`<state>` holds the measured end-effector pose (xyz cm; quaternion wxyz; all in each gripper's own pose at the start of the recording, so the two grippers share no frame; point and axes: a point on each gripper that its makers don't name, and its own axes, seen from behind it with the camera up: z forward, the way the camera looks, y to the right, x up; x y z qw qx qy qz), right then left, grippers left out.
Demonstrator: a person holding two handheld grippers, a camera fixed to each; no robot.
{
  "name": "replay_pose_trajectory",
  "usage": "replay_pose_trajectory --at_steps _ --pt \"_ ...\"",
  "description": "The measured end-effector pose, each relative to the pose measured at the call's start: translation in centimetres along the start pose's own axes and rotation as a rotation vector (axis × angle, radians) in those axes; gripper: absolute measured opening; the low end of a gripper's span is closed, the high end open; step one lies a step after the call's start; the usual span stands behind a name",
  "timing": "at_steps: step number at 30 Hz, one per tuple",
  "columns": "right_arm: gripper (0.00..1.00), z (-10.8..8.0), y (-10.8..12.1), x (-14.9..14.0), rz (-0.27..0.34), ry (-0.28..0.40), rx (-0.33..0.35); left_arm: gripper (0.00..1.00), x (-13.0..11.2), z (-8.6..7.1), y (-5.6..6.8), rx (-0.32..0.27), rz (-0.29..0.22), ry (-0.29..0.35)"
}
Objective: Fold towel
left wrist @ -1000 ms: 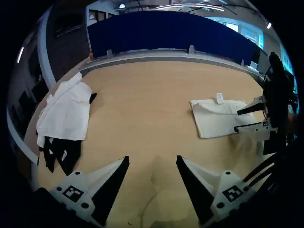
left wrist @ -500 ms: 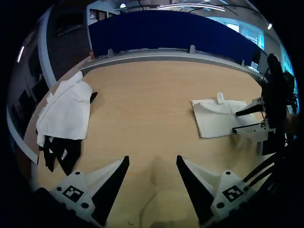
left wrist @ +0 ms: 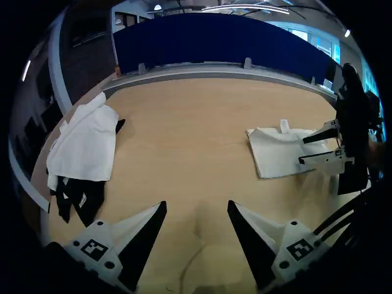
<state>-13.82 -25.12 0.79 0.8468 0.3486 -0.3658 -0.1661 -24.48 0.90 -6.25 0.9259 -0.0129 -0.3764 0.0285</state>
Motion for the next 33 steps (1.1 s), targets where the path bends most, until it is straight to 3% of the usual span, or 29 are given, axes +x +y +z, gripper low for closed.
replay_pose_trajectory --at_steps 15,33 --pt "1.0 -0.3 1.6 2.4 -0.014 0.031 -0.034 0.92 0.3 0.1 0.2 -0.001 -0.001 0.002" --pt "1.0 -1.4 2.4 2.5 -0.003 0.047 -0.046 0.92 0.9 0.1 0.8 -0.009 0.009 0.007"
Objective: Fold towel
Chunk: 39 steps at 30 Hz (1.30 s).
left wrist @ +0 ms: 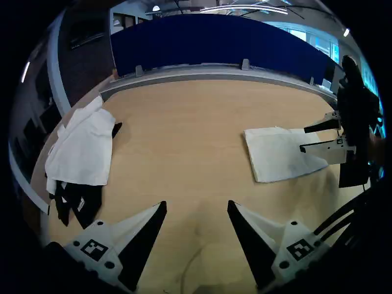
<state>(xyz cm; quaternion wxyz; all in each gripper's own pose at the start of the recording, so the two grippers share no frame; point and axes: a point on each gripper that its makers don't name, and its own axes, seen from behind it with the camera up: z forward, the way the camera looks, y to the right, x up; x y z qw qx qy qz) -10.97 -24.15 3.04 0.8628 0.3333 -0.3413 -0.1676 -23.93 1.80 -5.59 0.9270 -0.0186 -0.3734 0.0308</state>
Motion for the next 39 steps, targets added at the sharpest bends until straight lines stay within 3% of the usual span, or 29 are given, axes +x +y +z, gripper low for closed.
replay_pose_trajectory --at_steps 11,29,39 --pt "1.0 -1.3 0.6 -1.8 0.012 -0.014 -0.016 0.92 0.1 -0.1 0.4 -0.006 0.012 0.002" --pt "1.0 -5.6 3.6 -7.8 0.057 -0.063 -0.074 0.92 0.6 0.0 1.0 -0.017 0.032 0.003" --pt "1.0 -8.2 5.0 -12.0 0.064 -0.115 -0.096 0.92 0.6 -0.2 0.7 -0.013 0.033 0.005"
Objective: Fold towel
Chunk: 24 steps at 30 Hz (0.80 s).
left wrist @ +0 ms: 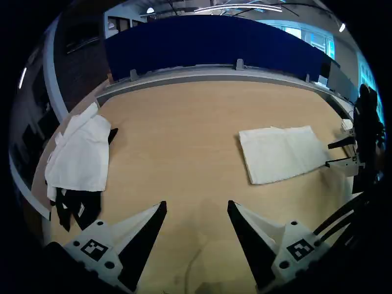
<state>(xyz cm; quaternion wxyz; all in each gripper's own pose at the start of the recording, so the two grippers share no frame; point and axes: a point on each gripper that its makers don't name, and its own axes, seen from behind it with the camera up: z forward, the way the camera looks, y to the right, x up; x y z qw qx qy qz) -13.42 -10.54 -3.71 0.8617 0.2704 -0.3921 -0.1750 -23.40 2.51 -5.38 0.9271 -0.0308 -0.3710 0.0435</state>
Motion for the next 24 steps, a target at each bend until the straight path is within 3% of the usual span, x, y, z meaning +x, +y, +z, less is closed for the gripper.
replay_pose_trajectory --at_steps 7,17,24 --pt "0.96 -0.6 0.9 -1.9 0.019 -0.024 0.0 0.92 -0.1 -0.2 -0.1 0.001 -0.001 0.0" --pt "0.59 -0.3 0.9 -2.6 0.045 -0.049 0.034 0.92 0.1 -0.5 -0.2 0.0 -0.006 0.007" --pt "0.27 -0.1 0.6 -2.7 0.053 -0.057 0.057 0.92 -0.1 -0.5 -0.3 0.003 -0.009 0.006"
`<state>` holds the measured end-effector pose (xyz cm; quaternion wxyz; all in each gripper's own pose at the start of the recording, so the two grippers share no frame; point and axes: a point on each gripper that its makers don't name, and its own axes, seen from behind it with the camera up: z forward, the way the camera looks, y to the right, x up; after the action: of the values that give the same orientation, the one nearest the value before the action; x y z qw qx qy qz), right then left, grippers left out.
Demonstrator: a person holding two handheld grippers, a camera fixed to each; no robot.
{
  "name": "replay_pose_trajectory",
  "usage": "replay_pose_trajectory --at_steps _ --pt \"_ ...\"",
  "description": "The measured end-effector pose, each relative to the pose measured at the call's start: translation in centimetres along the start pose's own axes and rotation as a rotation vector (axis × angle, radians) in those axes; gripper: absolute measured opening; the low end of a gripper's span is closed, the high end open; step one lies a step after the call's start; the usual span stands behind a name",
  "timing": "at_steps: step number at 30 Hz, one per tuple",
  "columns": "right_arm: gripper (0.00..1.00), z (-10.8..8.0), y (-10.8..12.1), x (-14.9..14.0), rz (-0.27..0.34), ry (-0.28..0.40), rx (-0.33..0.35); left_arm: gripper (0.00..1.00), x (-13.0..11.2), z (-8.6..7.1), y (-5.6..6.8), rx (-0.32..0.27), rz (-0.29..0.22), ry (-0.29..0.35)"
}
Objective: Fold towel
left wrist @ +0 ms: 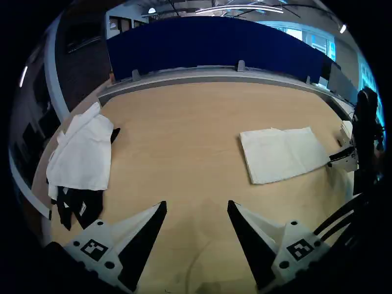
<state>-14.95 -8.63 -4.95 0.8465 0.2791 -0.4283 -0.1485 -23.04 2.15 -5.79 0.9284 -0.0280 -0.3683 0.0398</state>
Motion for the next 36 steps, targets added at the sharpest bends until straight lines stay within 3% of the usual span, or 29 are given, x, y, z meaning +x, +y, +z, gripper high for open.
replay_pose_trajectory --at_steps 7,11,21,30,36 --pt "0.09 0.2 -0.2 0.2 0.003 0.002 0.008 0.92 0.0 0.0 0.1 -0.002 -0.001 0.001" --pt "0.06 0.2 -0.3 0.4 -0.002 0.005 0.01 0.92 0.1 0.1 0.1 -0.003 0.0 0.002" --pt "0.05 -0.7 -0.2 1.9 -0.015 0.027 -0.001 0.92 0.2 -0.1 0.2 -0.008 -0.001 0.002" --pt "0.05 -2.4 -0.5 5.4 -0.014 0.071 0.011 0.92 -0.2 -0.3 0.1 -0.007 -0.006 0.0" --pt "0.05 -3.6 -1.1 7.9 -0.055 0.102 0.008 0.92 -0.5 -0.4 0.1 -0.009 -0.01 -0.001"
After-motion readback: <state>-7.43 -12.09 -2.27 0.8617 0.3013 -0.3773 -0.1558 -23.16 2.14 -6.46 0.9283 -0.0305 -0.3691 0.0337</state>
